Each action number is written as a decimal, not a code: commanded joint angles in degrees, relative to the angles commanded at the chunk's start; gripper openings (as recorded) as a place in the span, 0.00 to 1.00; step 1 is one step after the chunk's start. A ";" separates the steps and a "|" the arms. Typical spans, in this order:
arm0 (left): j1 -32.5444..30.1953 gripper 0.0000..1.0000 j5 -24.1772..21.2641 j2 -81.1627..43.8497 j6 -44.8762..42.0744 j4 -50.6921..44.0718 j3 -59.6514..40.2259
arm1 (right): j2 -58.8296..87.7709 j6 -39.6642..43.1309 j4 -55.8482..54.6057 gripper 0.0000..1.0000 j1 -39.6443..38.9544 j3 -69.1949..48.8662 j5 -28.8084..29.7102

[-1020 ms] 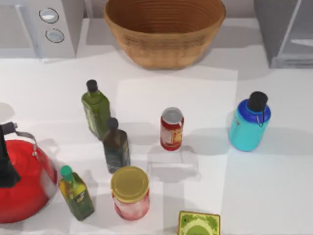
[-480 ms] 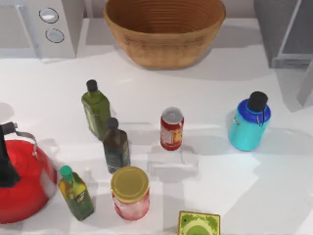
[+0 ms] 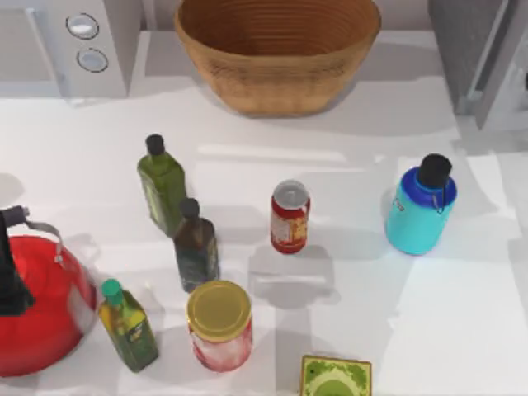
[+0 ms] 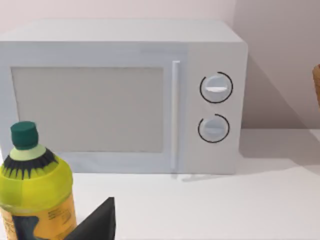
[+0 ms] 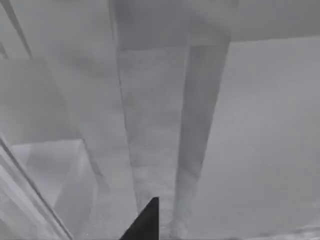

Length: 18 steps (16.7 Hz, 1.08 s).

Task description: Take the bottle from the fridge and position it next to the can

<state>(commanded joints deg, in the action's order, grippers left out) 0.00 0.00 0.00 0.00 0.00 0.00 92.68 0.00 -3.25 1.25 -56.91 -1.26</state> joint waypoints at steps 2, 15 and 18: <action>0.00 1.00 0.00 0.00 0.00 0.00 0.00 | 0.00 0.00 0.00 1.00 0.00 0.00 0.00; 0.00 1.00 0.00 0.00 0.00 0.00 0.00 | 19.32 0.11 5.01 1.00 0.84 -23.59 0.62; 0.00 1.00 0.00 0.00 0.00 0.00 0.00 | 20.93 0.13 5.44 1.00 0.84 -25.68 0.69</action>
